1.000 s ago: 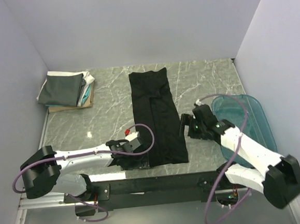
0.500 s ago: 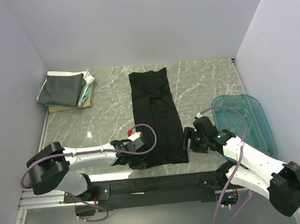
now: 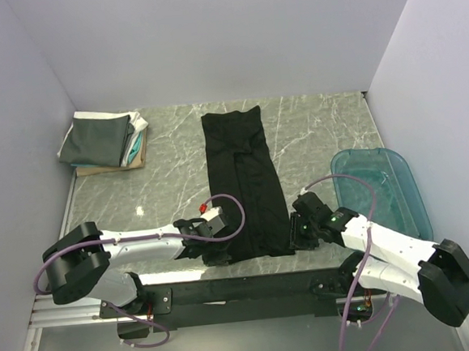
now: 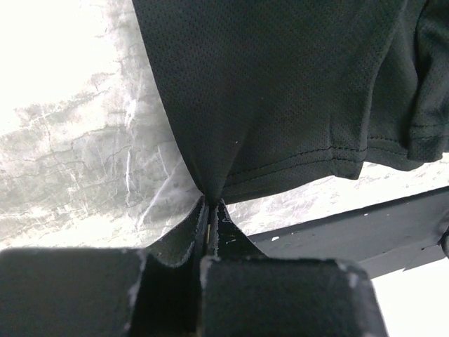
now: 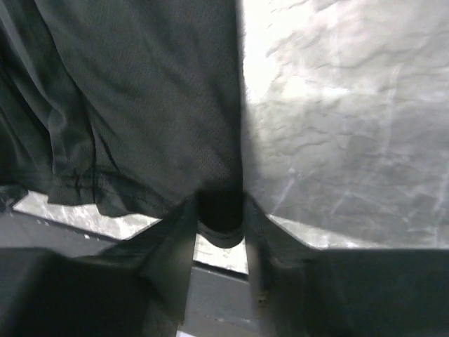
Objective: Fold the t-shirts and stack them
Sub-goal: Fold the tshirt
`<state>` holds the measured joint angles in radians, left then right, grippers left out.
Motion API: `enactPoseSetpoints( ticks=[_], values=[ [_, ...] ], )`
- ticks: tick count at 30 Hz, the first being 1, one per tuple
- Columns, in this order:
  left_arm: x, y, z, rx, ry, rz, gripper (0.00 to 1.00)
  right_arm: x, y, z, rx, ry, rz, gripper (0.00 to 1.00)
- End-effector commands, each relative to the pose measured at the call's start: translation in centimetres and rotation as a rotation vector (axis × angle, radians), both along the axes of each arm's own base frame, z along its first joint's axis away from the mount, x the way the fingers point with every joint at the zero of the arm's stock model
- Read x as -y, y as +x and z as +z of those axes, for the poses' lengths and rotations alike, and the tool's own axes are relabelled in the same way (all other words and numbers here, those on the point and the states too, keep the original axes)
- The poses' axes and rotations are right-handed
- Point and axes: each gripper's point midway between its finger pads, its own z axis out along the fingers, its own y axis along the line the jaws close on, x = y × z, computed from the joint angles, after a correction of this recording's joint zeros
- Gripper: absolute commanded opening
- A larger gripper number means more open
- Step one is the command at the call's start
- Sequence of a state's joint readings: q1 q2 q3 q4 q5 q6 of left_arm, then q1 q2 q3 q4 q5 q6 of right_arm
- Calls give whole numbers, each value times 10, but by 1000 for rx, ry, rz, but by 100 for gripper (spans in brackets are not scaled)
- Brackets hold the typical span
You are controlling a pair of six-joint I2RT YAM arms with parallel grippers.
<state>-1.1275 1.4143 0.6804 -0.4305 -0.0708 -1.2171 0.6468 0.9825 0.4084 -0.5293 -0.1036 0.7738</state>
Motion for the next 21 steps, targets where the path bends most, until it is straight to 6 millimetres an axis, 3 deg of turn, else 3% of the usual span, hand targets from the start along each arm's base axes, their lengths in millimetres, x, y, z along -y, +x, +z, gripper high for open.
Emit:
enactPoseSetpoints(
  ticks=[1,2,5,11,15,21],
  values=[
    [-12,-6,-6,-26,49,15,1,-3,-8,-11,-41,-5,4,35],
    [-13,-7,-7,-26,47,18,1,-5,-11,-12,-53,-6,10,26],
    [-19,-9,-3,-24,37,38,1,-11,-22,-10,-72,15,42,14],
    [-22,-19,12,-11,-45,46,1,-19,-37,7,-36,79,65,0],
    [-14,-14,27,39,-128,39,1,-28,-26,21,43,126,75,0],
    [-7,7,56,150,-143,39,1,-34,6,51,165,78,77,0]
  ],
)
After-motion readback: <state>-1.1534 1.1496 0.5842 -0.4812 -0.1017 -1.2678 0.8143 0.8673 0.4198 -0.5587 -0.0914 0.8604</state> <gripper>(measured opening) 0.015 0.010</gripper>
